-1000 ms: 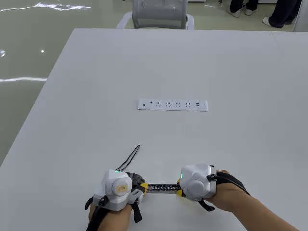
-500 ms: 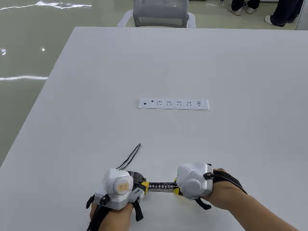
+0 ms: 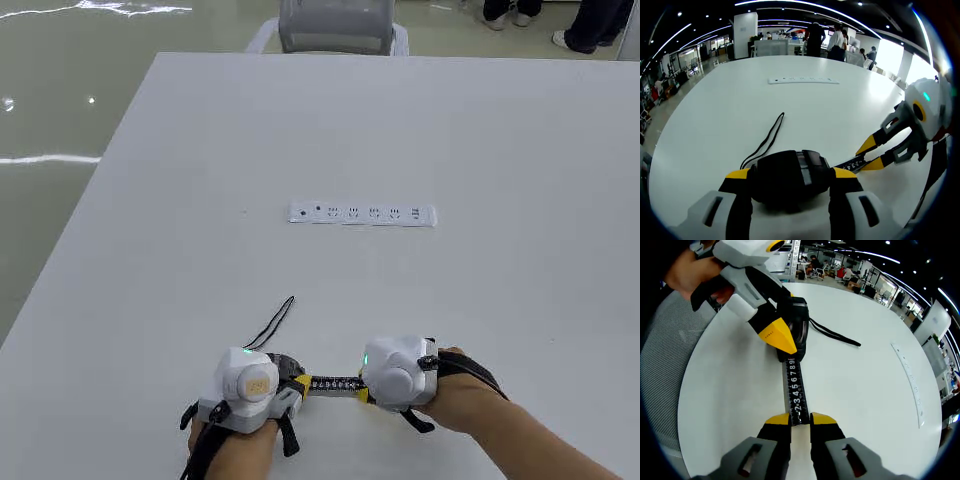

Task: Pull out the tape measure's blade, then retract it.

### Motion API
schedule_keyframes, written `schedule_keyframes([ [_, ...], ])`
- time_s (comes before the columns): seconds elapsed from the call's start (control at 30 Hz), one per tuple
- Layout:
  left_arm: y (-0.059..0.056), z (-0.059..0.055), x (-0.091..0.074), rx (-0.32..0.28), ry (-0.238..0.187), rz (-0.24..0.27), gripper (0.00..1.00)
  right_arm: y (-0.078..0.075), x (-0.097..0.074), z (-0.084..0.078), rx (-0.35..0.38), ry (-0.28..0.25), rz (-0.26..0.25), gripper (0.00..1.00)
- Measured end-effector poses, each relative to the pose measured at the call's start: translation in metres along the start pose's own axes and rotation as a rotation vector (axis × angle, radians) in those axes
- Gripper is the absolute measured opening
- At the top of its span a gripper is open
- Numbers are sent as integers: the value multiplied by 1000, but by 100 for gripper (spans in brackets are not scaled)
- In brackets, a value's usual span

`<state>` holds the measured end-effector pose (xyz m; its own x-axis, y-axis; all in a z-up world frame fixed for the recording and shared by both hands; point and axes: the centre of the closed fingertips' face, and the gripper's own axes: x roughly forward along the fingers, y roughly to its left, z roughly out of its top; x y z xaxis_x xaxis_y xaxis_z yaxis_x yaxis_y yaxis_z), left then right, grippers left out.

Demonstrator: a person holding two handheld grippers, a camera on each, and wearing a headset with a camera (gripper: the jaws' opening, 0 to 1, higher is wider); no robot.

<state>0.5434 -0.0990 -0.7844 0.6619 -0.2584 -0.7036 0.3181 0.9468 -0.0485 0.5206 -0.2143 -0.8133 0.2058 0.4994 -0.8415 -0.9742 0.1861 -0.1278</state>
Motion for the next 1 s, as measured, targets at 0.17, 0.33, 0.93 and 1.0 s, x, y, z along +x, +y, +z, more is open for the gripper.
schedule_keyframes([
  [0.17,0,-1,1,0,-3,1,58,1,2,2,-1,-2,-1,12],
  [0.33,-1,0,-1,1,-2,2,58,2,2,6,4,-6,1,12],
  [0.93,1,0,1,1,-4,1,58,0,8,13,16,-20,8,12],
  [1.0,1,0,1,1,-4,1,58,1,9,14,10,-21,5,12],
])
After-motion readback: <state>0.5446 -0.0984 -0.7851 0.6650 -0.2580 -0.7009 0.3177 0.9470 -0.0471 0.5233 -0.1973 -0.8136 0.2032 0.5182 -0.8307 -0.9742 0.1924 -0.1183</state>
